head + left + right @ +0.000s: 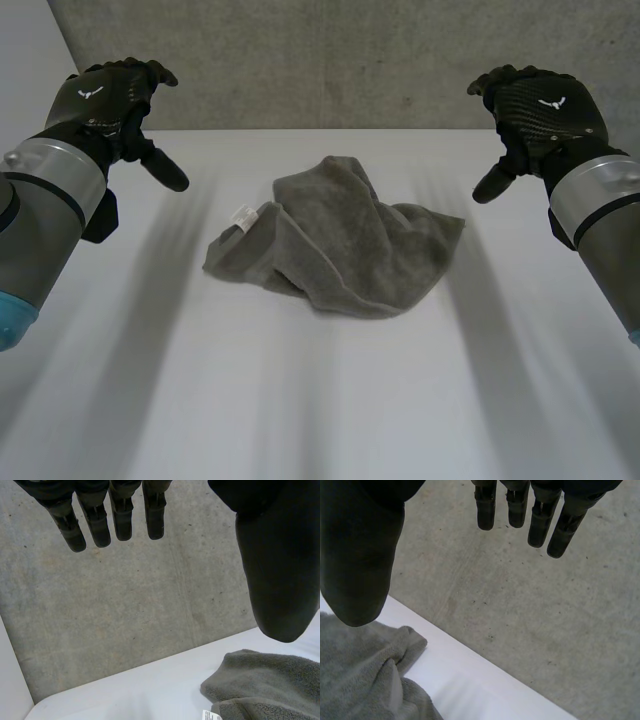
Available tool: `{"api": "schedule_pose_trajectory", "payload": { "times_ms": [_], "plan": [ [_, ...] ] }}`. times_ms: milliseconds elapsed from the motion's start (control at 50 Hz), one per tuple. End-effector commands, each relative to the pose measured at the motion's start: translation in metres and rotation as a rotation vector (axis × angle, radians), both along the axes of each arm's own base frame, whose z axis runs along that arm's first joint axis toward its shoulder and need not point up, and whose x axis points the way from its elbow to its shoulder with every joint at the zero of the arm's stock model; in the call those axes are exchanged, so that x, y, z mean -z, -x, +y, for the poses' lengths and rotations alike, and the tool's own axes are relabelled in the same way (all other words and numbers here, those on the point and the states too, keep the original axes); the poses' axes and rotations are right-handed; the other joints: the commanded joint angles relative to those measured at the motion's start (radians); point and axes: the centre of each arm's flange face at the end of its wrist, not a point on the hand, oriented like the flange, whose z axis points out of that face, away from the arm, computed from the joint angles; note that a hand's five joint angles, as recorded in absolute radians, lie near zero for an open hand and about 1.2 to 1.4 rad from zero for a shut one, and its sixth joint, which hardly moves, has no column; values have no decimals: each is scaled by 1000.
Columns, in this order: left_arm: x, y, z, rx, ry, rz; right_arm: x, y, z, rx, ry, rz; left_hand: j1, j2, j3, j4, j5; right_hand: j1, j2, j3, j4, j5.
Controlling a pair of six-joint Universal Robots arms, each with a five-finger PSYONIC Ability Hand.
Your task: Fold the towel.
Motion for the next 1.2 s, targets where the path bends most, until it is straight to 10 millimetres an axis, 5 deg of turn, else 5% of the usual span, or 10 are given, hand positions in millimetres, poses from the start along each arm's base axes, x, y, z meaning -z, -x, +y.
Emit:
{"api": "schedule_pose_trajectory", "payload": {
  "times_ms": [20,720,820,980,1200],
  "plan": [
    [0,0,-2,1,0,-3,0,8,-6,4,-47,-50,-46,-61,-51,-59,-29,-75,-76,-43,-76,-62],
    [18,10,-8,73,-35,-27,7,11,-8,-39,-95,-4,-40,-55,-51,-59,-23,-75,-76,-43,-76,-62],
    [35,26,-16,207,-53,-56,36,3,-4,-123,-171,130,-34,-49,-51,-59,-17,-75,-76,-43,-76,-62],
    [79,63,-29,489,10,-264,52,2,-7,-127,-204,173,-31,-46,-51,-59,-14,-75,-76,-43,-76,-62],
    [148,95,-54,575,100,-516,70,1,-9,-133,-254,186,7,-8,-51,-59,24,-75,-76,-43,-76,-62]
  ]
}}
